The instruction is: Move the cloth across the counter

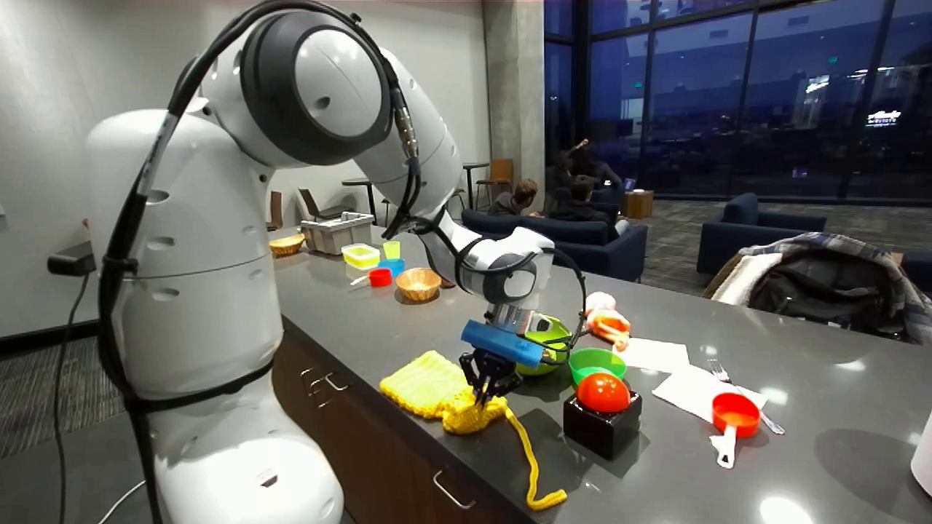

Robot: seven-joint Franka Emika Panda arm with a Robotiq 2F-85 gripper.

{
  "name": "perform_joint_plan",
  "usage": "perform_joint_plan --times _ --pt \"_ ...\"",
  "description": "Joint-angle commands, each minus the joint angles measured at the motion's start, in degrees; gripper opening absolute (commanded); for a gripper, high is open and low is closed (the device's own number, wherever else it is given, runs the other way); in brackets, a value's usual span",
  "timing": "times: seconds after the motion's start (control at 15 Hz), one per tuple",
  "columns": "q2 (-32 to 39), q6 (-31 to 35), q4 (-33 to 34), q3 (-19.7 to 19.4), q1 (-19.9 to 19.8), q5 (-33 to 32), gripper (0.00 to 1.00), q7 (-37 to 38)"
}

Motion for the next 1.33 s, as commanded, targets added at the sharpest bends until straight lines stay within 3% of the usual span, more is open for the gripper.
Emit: perform_joint_plan --times 0.0,0.47,0.87,1.27 --pt "-3.56 -0.99 -0.60 -0.79 -1.19 -4.25 0.01 2.21" --pt "-7.81 -3.96 -0.10 -1.72 -1.85 -19.70 0.01 13.64" --pt "-10.93 -16.19 3.22 1.25 0.38 -28.47 0.01 24.47" --pt "-7.82 -29.41 9.60 6.21 4.51 -33.06 0.01 31.30"
